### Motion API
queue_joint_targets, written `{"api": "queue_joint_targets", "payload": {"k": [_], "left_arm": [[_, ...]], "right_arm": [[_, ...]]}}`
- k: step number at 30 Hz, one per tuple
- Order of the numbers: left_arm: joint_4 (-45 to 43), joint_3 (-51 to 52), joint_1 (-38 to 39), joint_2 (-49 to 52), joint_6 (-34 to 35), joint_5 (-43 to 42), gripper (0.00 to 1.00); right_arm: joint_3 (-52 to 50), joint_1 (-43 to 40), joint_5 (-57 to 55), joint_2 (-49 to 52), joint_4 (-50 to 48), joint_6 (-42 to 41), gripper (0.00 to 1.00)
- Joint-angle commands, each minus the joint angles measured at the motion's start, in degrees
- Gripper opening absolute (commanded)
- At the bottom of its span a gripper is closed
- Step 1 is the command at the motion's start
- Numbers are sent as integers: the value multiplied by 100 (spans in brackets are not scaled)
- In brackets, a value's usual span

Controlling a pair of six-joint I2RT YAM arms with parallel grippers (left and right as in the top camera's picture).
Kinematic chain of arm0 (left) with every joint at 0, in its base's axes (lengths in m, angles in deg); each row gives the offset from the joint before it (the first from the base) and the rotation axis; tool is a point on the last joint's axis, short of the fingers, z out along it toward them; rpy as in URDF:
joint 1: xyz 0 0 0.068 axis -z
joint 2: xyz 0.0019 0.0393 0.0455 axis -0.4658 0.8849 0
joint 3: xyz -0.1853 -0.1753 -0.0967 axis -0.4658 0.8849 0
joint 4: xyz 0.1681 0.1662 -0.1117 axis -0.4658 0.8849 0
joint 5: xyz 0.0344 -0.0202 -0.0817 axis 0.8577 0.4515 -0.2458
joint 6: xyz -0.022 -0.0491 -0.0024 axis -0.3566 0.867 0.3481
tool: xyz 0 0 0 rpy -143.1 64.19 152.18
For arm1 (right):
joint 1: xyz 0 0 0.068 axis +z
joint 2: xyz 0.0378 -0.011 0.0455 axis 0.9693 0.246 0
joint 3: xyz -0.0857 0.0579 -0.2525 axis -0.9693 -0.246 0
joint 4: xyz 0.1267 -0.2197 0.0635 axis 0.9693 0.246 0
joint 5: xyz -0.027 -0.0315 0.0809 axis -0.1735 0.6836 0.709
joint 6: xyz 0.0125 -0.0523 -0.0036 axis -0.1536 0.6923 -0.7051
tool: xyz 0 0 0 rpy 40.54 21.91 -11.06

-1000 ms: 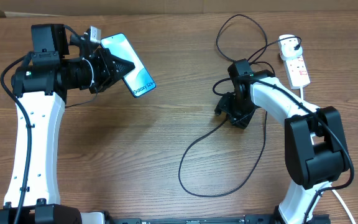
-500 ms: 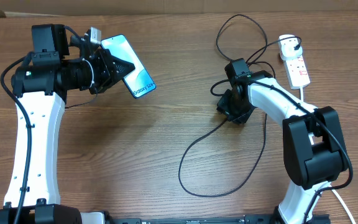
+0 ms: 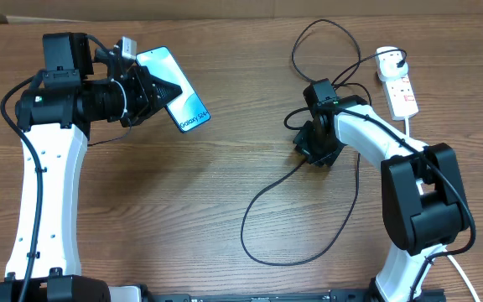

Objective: Plug charger to phone and switch on socket

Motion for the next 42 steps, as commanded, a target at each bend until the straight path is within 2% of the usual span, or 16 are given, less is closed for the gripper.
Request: {"api": "queue_joint_targets", "payload": {"k": [1,10,13,19,23,31,38,42], "left_arm": [[-33,-11,28,-42,-153,-118,4],[-31,-11,28,-42,-153,-118,4],[-33,-11,28,-42,-153,-118,4],[-33,-11,28,-42,-151,-120,4],[-33,-11,28,-42,-151,-120,4],[-35,-11,28,-42,-151,-120,4],[-92,-11,28,-42,-103,-168,4],[-321,-11,28,-42,-105,-826,4]], "right_arm": [[-129,31,17,177,-26,-42,29],[-201,39,52,179,-170,-39,24],[-201,39,55,179,-190,-39,16],[-205,39,55,179,-192,-39,14],[-205,39,61,179,-195,-39,4],[-203,39,730,98,-168,81,4],[-66,39,1930,-621,-245,1718,4],[-39,39,3228,-1156,-442,2474,4]]}}
